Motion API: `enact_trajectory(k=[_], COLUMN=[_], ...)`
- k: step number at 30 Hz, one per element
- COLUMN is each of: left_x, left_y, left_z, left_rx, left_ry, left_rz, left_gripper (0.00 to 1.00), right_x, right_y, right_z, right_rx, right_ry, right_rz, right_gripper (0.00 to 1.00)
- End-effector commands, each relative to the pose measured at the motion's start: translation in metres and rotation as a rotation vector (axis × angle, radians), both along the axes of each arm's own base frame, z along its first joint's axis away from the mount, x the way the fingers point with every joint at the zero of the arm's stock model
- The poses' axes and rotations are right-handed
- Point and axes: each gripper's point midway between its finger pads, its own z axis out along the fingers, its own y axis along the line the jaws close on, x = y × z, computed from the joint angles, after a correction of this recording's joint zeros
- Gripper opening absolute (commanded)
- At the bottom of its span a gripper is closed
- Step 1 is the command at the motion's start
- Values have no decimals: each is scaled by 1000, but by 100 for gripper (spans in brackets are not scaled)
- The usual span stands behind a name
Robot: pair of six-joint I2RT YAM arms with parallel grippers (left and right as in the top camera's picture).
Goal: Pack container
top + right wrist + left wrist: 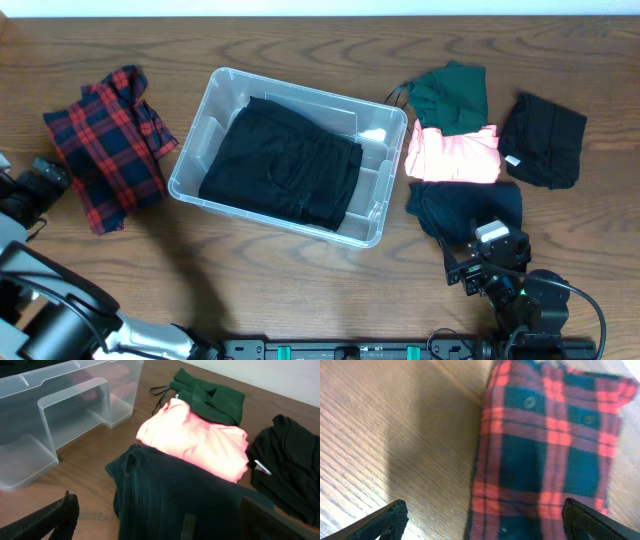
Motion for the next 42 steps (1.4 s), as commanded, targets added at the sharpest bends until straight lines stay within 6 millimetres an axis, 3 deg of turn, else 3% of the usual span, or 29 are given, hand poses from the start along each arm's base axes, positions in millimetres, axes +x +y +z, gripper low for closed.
enact_trajectory(k=[1,8,16,25,36,42], left_x=[-3,12,26,28,53,60], left_y=[0,-6,-20,-34,-60,-70], left_z=[-34,-50,-50,-78,-66,-66], left_rx=[-48,-107,-167,-238,-287,-293], left_ry=[58,-8,-92,-64,-146,-143], left_rz=[17,-40,-112,-133,-221,-241], left_gripper=[99,100,99,99,96,73], right_x=[1,1,1,1,1,1], right_y=[-3,-3,-3,-3,-3,-3], right_z=[0,0,0,0,0,0], right_rx=[8,8,8,8,8,8], right_ry=[0,0,0,0,0,0], right_rz=[-21,-21,-21,-21,-21,-21], right_gripper=[99,99,99,99,99,99])
